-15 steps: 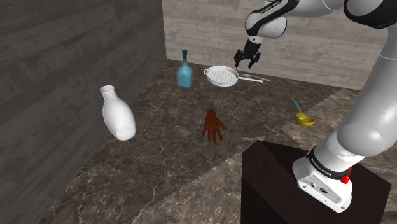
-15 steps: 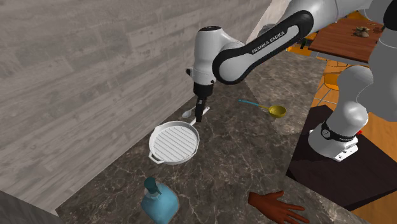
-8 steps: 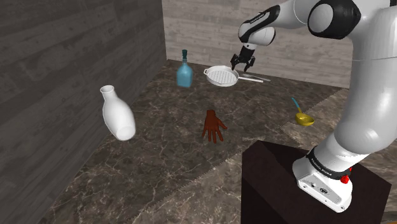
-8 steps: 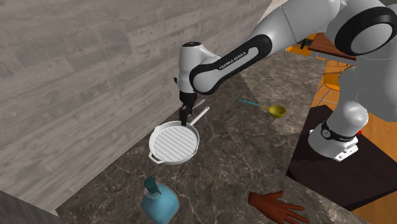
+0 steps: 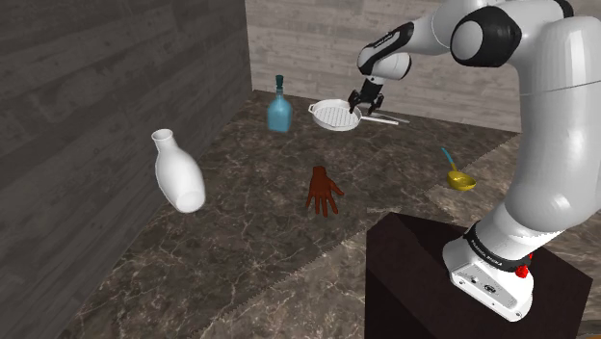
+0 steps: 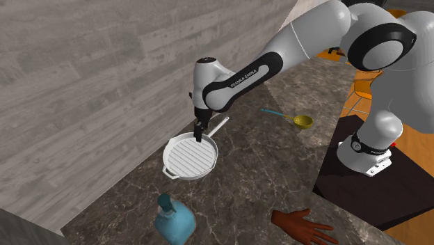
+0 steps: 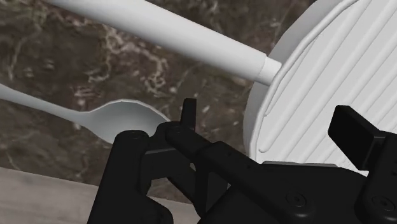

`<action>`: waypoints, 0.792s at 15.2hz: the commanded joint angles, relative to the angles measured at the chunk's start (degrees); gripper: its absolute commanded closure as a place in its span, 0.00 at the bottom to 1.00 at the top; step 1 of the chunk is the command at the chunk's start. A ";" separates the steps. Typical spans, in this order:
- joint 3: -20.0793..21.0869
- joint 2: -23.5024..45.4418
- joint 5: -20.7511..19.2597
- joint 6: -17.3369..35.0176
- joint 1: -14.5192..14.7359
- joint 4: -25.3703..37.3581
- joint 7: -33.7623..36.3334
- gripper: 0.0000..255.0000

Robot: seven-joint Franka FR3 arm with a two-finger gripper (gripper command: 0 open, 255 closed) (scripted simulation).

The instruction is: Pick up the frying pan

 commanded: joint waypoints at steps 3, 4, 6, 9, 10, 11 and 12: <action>0.25 0.89 0.30 0.79 -0.08 0.11 -0.20 1.00; 0.24 0.85 0.29 0.80 -0.07 0.06 -0.19 1.00; 0.25 0.86 0.29 0.80 -0.06 0.07 -0.18 1.00; 0.24 0.82 0.29 0.78 -0.06 0.05 -0.18 1.00; 0.24 0.83 0.29 0.78 -0.06 0.06 -0.18 1.00; 0.24 0.84 0.28 0.76 -0.05 0.10 -0.16 1.00; 0.26 0.96 0.31 0.78 -0.11 0.18 -0.21 1.00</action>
